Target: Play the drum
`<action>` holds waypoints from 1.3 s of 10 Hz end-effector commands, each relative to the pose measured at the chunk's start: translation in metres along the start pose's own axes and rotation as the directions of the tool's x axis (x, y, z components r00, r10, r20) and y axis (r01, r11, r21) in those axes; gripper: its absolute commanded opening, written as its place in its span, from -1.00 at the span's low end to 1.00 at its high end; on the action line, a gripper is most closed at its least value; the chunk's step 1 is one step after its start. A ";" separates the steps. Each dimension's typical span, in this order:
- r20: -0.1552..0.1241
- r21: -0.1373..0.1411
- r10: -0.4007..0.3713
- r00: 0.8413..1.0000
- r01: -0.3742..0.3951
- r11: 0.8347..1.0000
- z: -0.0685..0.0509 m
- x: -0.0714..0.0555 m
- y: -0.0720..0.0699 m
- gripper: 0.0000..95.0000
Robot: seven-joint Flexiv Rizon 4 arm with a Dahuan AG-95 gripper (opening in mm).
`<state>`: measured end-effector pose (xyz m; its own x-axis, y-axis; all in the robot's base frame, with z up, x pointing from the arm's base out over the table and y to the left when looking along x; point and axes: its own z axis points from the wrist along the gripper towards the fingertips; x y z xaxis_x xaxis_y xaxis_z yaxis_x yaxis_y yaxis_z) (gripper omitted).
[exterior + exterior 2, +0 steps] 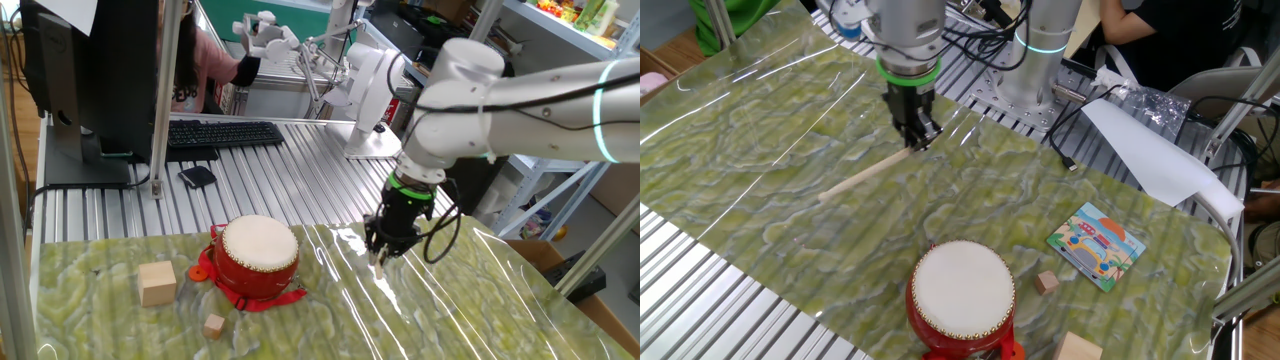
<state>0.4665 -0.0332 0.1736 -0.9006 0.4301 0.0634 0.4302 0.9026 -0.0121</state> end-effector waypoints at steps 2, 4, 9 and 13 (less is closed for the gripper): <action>-0.008 -0.008 -0.024 1.000 0.024 1.000 -0.012 0.022 0.011 -1.00; -0.011 -0.010 -0.036 0.999 0.036 0.999 -0.019 0.035 0.017 -1.00; -0.016 -0.013 -0.072 0.997 0.072 0.997 -0.028 0.062 0.030 -1.00; -0.004 -0.011 -0.086 0.996 0.086 0.996 -0.027 0.082 0.043 -1.00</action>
<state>0.4129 0.0428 0.2032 -0.9343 0.3500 0.0671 0.3511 0.9363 0.0048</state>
